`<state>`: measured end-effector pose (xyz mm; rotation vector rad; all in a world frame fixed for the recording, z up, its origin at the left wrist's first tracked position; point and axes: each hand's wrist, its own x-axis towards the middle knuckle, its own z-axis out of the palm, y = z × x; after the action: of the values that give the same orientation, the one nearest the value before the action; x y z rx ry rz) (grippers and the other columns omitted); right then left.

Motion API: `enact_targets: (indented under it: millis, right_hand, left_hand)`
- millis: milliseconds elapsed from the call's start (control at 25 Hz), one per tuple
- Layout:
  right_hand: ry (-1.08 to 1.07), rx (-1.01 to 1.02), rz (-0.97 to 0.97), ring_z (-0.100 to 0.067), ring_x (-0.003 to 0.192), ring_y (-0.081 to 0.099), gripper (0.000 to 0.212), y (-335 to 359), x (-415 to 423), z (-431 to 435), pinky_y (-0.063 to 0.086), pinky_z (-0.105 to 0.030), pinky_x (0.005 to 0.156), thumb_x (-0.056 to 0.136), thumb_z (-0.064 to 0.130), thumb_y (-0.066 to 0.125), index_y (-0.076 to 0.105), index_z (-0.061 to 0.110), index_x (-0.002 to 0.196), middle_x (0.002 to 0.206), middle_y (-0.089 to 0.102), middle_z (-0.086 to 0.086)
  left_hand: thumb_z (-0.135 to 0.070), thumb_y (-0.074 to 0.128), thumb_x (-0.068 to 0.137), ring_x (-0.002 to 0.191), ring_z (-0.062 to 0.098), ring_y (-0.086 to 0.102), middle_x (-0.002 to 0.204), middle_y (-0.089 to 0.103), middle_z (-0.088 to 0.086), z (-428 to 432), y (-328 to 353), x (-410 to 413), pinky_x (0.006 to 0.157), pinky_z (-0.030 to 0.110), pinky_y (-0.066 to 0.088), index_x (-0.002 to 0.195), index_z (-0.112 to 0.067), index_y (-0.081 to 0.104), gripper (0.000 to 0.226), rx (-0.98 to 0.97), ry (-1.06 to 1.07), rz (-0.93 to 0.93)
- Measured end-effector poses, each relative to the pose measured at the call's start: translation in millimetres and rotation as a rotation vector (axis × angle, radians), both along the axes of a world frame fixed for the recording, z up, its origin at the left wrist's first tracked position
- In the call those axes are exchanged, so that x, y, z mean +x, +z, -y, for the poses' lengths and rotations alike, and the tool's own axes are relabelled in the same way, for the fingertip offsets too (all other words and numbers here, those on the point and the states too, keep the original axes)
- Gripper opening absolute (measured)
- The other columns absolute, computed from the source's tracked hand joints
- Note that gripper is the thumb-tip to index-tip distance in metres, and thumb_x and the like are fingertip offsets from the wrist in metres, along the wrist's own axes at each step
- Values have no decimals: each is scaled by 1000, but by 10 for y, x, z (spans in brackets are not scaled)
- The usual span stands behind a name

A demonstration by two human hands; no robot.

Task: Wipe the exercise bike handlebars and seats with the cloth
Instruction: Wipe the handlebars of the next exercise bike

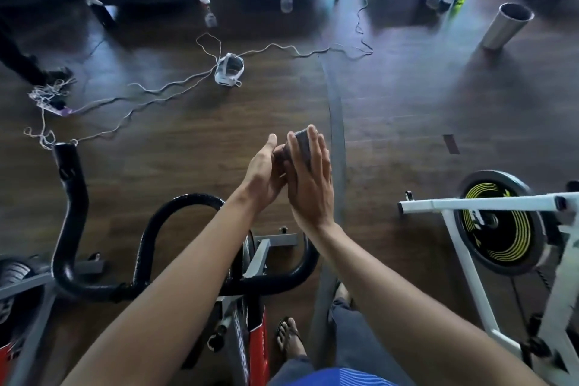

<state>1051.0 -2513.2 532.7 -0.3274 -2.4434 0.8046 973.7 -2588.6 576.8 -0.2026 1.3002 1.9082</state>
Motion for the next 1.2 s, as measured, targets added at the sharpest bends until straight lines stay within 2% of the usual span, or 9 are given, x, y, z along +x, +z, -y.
enact_targets:
  millis: [120,240,520,600,720,880,960,1120,1200]
  right_hand:
    - [-55,-54,-2,-25,154,15,60,7,29,-14,37,-53,115,98,1,53,41,24,152,166,17,-3]
    - [-1,-54,68,-22,156,3,86,-41,230,86,42,-53,112,83,-15,55,31,23,157,168,4,1]
    - [-11,-22,169,-26,156,-1,92,-42,390,128,41,-52,113,84,-18,55,20,20,160,169,-2,-7]
    - [9,-23,258,-28,155,-5,87,-84,604,216,36,-52,117,95,-5,57,10,25,161,168,-11,-7]
    - [12,-67,380,-22,153,-10,73,-72,741,231,15,-40,126,104,34,51,6,27,161,166,-15,-1]
    - [-5,-69,401,-27,155,0,69,-73,856,278,17,-38,124,103,28,53,15,23,161,168,0,-9]
    - [-15,-82,386,-30,155,6,65,-61,813,271,19,-38,124,104,19,50,19,23,161,168,5,-12]
    - [4,-156,431,-27,155,3,59,-28,939,275,9,-32,122,105,19,45,22,22,159,169,5,-7]
    - [31,-143,432,-26,156,1,58,-24,953,266,6,-30,120,105,19,45,23,22,159,169,3,-6]
  left_hand:
    - [-50,25,107,80,15,68,88,73,4,9,-30,-19,76,28,51,103,-11,70,60,-44,-27,-39]
    - [-48,27,108,78,12,70,87,75,0,26,-49,-11,75,28,51,104,-12,70,56,-31,-19,-37]
    - [-47,26,108,81,12,71,91,77,0,23,-13,0,75,26,52,108,-11,69,57,-41,-37,-57]
    - [-48,25,108,88,14,72,97,77,1,30,-23,-1,80,29,51,107,-12,69,58,-49,-33,-70]
    - [-48,24,108,96,16,71,103,77,2,24,-26,46,88,32,51,113,-12,68,58,-52,-35,-89]
    - [-44,28,109,101,17,71,108,76,3,15,-73,75,92,32,51,116,-11,68,51,-55,-37,-130]
    - [-36,38,108,103,16,70,111,75,3,43,-67,135,90,31,51,118,-12,69,41,-170,-68,-257]
    - [-14,55,101,105,12,65,114,72,1,423,-160,671,95,29,52,118,-11,70,24,-635,-44,-828]
    - [-10,57,98,114,12,58,120,68,1,788,-204,1116,104,28,44,119,-12,69,24,-829,-2,-1059]
